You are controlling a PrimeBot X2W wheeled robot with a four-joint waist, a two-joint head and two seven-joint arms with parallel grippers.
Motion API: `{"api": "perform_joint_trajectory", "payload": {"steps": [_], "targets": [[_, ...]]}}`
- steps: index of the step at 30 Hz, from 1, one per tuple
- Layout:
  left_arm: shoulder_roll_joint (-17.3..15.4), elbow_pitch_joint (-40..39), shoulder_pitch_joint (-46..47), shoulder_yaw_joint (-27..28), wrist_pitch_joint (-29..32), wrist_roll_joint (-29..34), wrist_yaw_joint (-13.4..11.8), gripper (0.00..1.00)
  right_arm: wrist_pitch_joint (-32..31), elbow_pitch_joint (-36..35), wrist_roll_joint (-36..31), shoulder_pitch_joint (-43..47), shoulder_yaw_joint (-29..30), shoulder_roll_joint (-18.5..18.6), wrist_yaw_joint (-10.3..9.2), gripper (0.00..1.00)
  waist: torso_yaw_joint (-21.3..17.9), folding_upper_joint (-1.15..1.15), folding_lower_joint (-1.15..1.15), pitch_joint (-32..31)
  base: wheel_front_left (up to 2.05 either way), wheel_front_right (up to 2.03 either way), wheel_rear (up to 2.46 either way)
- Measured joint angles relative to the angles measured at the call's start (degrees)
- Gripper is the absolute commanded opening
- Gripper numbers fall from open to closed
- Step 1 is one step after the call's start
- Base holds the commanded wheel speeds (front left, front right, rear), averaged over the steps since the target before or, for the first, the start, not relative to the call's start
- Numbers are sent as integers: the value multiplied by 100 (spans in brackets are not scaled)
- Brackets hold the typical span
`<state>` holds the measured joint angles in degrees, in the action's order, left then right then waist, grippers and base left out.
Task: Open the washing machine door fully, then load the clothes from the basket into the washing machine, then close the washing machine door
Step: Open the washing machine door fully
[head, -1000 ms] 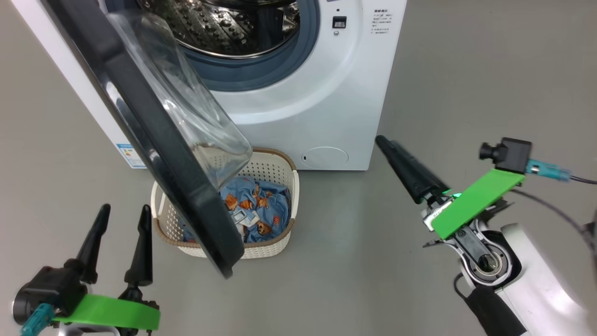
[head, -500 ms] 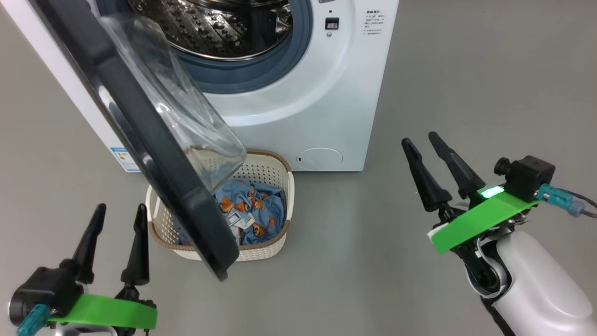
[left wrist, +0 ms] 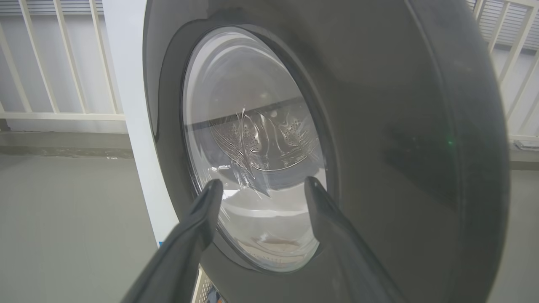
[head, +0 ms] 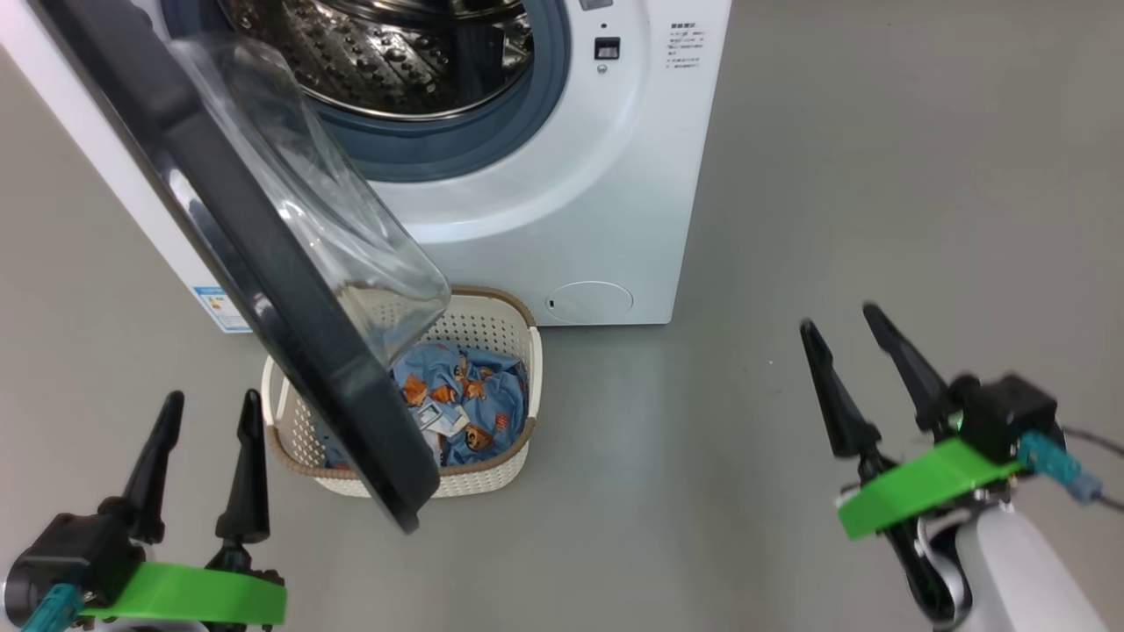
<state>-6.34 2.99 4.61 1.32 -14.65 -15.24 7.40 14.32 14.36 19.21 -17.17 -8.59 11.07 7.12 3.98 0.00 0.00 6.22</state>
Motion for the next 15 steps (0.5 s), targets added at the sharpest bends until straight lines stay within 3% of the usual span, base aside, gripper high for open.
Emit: {"api": "perform_joint_trajectory", "payload": {"steps": [15], "targets": [[120, -49, -291, 175, 0, 42, 0, 100, 0, -448, -787, 1143, 754, -521, 1, 100, -117, 0, 0, -168, 0, 0, 0]]}}
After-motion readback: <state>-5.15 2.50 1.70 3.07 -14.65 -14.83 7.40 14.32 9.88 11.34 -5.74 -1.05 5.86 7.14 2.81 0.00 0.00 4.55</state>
